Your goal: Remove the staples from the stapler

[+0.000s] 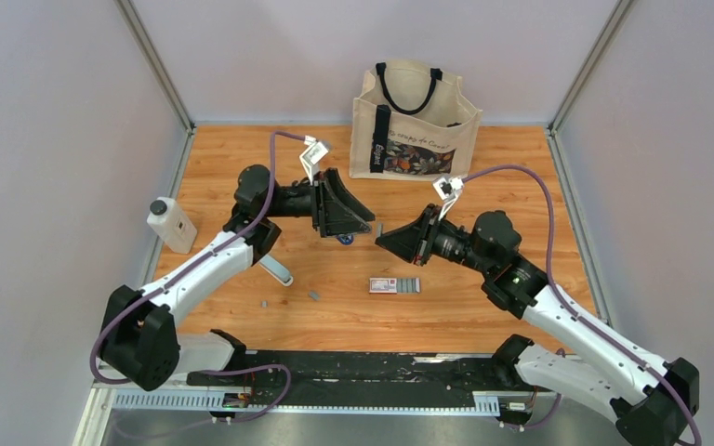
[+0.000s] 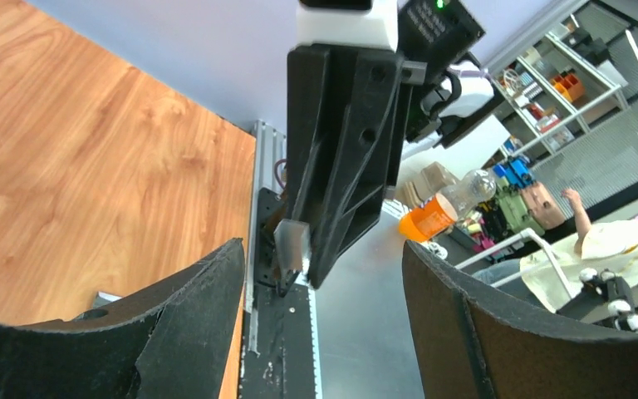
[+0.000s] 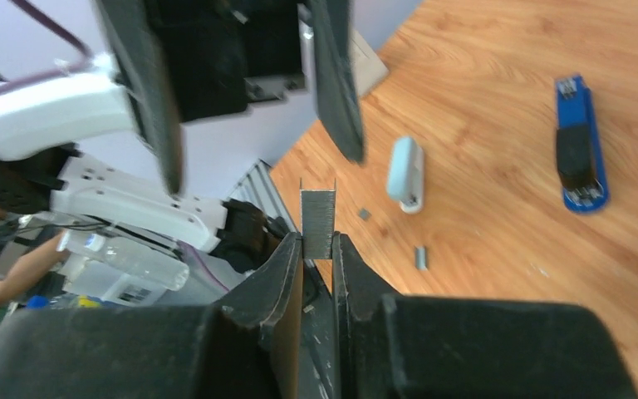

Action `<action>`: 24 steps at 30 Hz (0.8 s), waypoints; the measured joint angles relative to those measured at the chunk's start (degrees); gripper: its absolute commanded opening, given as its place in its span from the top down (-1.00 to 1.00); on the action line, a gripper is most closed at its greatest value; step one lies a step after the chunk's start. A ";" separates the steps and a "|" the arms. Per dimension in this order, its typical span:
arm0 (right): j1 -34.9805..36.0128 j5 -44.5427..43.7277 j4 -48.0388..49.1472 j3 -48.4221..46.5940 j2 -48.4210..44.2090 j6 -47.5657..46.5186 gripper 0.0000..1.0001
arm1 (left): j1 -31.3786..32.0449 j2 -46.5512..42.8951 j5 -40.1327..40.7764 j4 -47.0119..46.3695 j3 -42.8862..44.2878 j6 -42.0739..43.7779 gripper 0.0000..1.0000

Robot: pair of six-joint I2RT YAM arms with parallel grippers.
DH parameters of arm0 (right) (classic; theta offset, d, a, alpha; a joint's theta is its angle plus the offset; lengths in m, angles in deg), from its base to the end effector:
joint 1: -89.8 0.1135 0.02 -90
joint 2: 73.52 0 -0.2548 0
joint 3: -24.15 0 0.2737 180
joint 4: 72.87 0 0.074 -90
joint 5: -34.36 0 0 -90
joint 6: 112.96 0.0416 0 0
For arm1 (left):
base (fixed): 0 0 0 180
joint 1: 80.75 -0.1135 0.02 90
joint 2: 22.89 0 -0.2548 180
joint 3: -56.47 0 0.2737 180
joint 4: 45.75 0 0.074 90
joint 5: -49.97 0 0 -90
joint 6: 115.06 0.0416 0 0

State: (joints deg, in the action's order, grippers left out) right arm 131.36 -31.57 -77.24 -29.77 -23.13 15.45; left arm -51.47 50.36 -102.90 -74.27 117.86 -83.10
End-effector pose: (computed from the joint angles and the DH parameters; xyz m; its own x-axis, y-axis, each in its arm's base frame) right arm 0.1703 0.1737 0.3250 -0.5745 0.2488 -0.7798 -0.7069 0.3294 0.6259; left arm 0.2466 -0.1807 0.3279 -0.6878 -0.0579 -0.7236 0.7239 -0.1291 -0.6777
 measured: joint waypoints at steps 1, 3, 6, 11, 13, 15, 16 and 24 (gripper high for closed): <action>0.00 -0.76 -2.73 0.00 -0.35 -0.79 0.92 | -0.33 -0.20 0.00 3.13 1.01 1.92 -0.56; 0.00 -2.10 -7.65 0.02 -0.90 -1.97 0.91 | -0.85 -0.55 0.50 9.05 3.06 7.13 -0.57; 0.00 -4.90 -16.31 0.07 -0.90 -3.61 0.94 | -1.31 -1.07 2.84 24.76 8.17 19.32 -0.58; 0.00 -10.97 -28.85 0.17 2.21 -5.25 0.95 | -1.42 -1.31 11.78 50.69 14.43 42.64 -0.61; 0.00 -13.49 -32.63 0.17 4.46 -5.31 0.94 | -1.42 -1.31 15.08 58.07 14.56 49.59 -0.61; 0.00 -15.98 -35.89 0.17 6.84 -5.22 0.94 | -1.42 -1.25 18.23 64.46 13.90 55.54 -0.62; 0.04 -16.94 -36.96 0.17 7.85 -5.18 0.94 | -1.42 -1.36 19.41 66.42 13.27 57.79 -0.63; 3.91 -24.26 -41.18 -0.42 18.62 -3.82 1.00 | -1.42 -4.42 26.99 77.02 9.46 70.44 -0.77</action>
State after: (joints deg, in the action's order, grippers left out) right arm 135.27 -55.83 -118.42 -30.18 -4.51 11.63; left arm -52.90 45.95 -75.91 2.75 127.32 -12.66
